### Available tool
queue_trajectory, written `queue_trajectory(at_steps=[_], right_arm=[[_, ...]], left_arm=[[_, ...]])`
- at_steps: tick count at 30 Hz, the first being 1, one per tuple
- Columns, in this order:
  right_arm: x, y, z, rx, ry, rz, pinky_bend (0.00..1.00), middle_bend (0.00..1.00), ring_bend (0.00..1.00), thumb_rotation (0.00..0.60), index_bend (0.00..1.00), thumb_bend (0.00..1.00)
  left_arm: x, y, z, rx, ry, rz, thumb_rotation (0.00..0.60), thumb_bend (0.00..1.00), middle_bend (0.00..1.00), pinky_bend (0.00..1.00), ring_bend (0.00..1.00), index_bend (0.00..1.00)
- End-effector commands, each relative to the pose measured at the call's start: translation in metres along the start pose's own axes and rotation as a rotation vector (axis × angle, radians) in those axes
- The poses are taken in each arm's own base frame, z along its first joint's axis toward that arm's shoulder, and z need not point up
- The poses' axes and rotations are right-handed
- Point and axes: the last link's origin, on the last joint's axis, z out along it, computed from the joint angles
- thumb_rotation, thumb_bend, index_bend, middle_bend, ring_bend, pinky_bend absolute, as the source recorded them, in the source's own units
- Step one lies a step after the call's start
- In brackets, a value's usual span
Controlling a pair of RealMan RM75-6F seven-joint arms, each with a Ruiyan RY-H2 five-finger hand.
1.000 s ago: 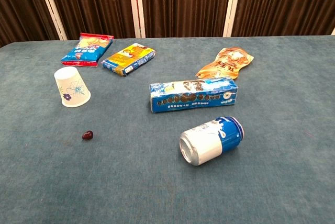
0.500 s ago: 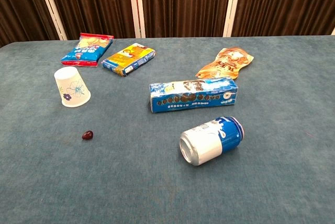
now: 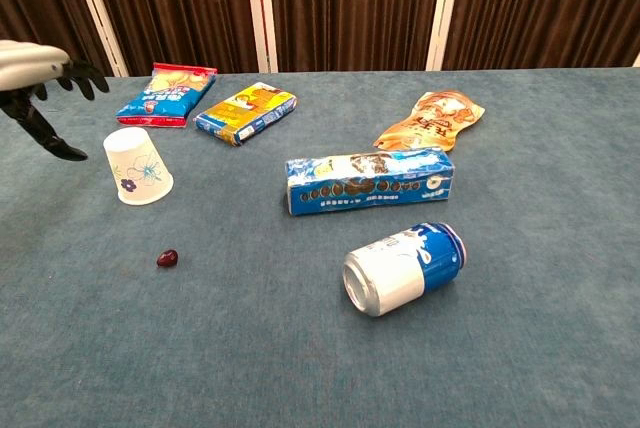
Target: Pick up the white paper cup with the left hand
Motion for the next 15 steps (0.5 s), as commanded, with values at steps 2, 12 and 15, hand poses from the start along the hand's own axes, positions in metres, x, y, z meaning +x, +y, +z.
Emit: queue_trajectory(at_steps=[2, 12, 15], right_arm=[[0.002, 0.002, -0.001, -0.008, 0.005, 0.005, 0.08, 0.0, 0.0, 0.6, 0.0, 0.38], [0.006, 0.005, -0.004, -0.018, 0.016, 0.01, 0.08, 0.0, 0.0, 0.6, 0.0, 0.38], [0.006, 0.005, -0.004, -0.019, 0.016, 0.01, 0.08, 0.0, 0.0, 0.6, 0.0, 0.38]], left_arm=[[-0.009, 0.014, 0.007, -0.011, -0.02, 0.019, 0.6, 0.17, 0.26, 0.31, 0.2, 0.22], [-0.021, 0.024, 0.018, -0.005, -0.032, 0.01, 0.6, 0.24, 0.34, 0.36, 0.27, 0.27], [-0.023, 0.026, 0.018, -0.012, -0.014, 0.014, 0.6, 0.28, 0.41, 0.41, 0.33, 0.32]])
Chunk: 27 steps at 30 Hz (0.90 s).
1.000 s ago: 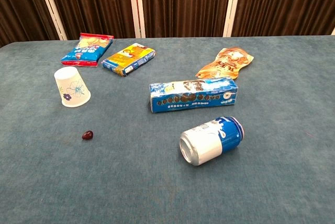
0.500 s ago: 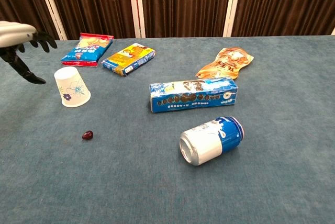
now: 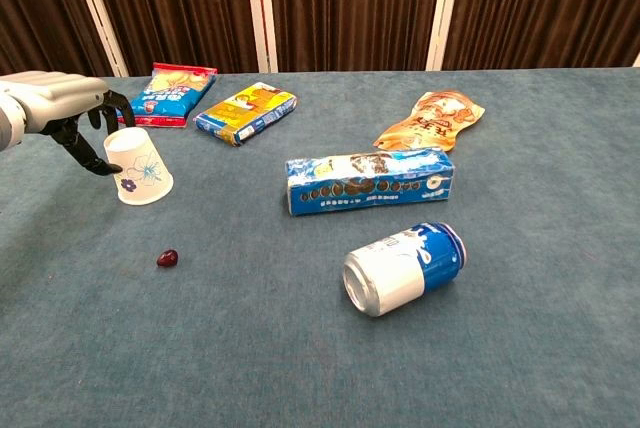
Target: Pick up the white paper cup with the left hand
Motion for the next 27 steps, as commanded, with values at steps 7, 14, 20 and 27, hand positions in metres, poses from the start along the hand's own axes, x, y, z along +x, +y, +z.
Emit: queue_trajectory(at_steps=[7, 14, 20, 27], right_arm=[[0.001, -0.001, -0.002, 0.001, -0.004, 0.007, 0.08, 0.0, 0.0, 0.6, 0.0, 0.38], [0.0, -0.001, -0.002, -0.001, -0.005, 0.003, 0.08, 0.0, 0.0, 0.6, 0.0, 0.38], [0.001, -0.001, -0.002, -0.001, 0.0, 0.001, 0.08, 0.0, 0.0, 0.6, 0.0, 0.38], [0.0, -0.003, -0.001, 0.004, 0.004, -0.002, 0.08, 0.0, 0.0, 0.6, 0.0, 0.38]], left_arm=[[0.0, 0.006, -0.002, -0.037, 0.066, -0.04, 0.6, 0.3, 0.46, 0.44, 0.38, 0.37], [0.01, 0.006, -0.019, -0.095, 0.102, -0.074, 0.6, 0.3, 0.45, 0.44, 0.38, 0.36], [0.016, 0.005, -0.058, -0.183, 0.076, -0.141, 0.6, 0.3, 0.45, 0.44, 0.38, 0.35], [0.007, -0.001, -0.106, -0.262, 0.004, -0.134, 0.6, 0.3, 0.45, 0.44, 0.38, 0.35]])
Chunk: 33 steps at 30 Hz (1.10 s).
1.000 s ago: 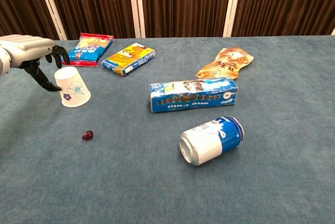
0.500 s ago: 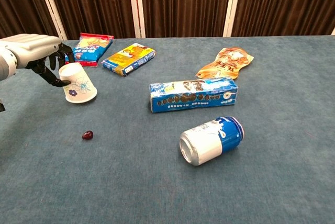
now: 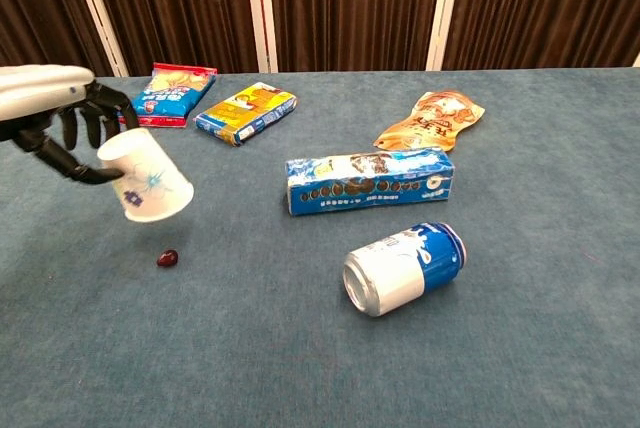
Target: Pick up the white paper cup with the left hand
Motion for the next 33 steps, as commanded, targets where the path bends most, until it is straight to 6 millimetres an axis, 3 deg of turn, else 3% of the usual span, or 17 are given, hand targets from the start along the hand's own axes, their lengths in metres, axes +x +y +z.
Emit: queue_trajectory(at_steps=[1, 8, 22, 25, 29, 33], right_arm=[[0.0, -0.001, 0.0, 0.003, 0.001, -0.001, 0.08, 0.0, 0.0, 0.6, 0.0, 0.38], [-0.001, -0.002, 0.001, 0.002, 0.001, 0.004, 0.08, 0.0, 0.0, 0.6, 0.0, 0.38], [0.0, -0.002, 0.001, 0.001, 0.005, 0.01, 0.08, 0.0, 0.0, 0.6, 0.0, 0.38], [0.001, -0.002, 0.001, -0.001, 0.006, 0.008, 0.08, 0.0, 0.0, 0.6, 0.0, 0.38], [0.001, -0.001, 0.001, -0.005, 0.004, 0.007, 0.08, 0.0, 0.0, 0.6, 0.0, 0.38], [0.002, 0.0, 0.001, -0.007, 0.004, 0.006, 0.08, 0.0, 0.0, 0.6, 0.0, 0.38]], left_arm=[[-0.008, -0.003, -0.028, -0.034, -0.041, 0.021, 0.6, 0.3, 0.45, 0.44, 0.38, 0.35], [-0.023, 0.006, -0.035, -0.073, -0.072, 0.022, 0.6, 0.3, 0.45, 0.44, 0.38, 0.35], [-0.037, 0.009, -0.016, -0.036, -0.08, 0.05, 0.6, 0.3, 0.43, 0.43, 0.37, 0.33], [-0.043, 0.01, -0.015, -0.034, -0.113, 0.064, 0.6, 0.24, 0.29, 0.3, 0.24, 0.24], [-0.042, 0.013, -0.017, -0.039, -0.115, 0.06, 0.6, 0.15, 0.06, 0.12, 0.04, 0.02], [-0.033, 0.013, -0.024, -0.039, -0.076, 0.021, 0.6, 0.13, 0.0, 0.08, 0.0, 0.0]])
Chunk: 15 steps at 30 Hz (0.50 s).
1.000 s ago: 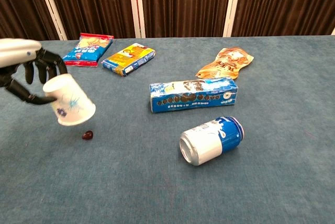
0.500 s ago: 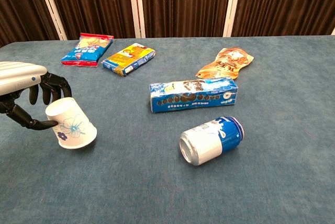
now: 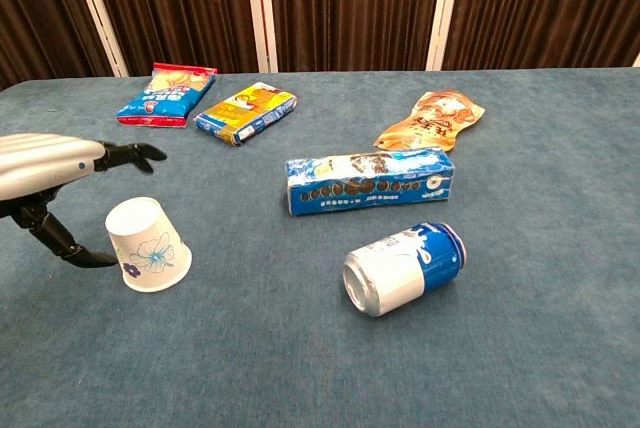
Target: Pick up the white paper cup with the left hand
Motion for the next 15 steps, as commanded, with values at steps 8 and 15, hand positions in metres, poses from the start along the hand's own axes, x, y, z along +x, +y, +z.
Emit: queue_trajectory(at_steps=[8, 15], right_arm=[[0.001, 0.003, 0.0, -0.005, 0.001, -0.017, 0.08, 0.0, 0.0, 0.6, 0.0, 0.38], [0.0, 0.002, -0.001, -0.004, -0.003, -0.04, 0.08, 0.0, 0.0, 0.6, 0.0, 0.38]], left_arm=[[0.027, -0.027, -0.055, 0.05, 0.189, -0.053, 0.6, 0.13, 0.0, 0.08, 0.0, 0.0], [0.032, -0.073, -0.117, 0.161, 0.292, -0.023, 0.6, 0.1, 0.0, 0.03, 0.0, 0.0]])
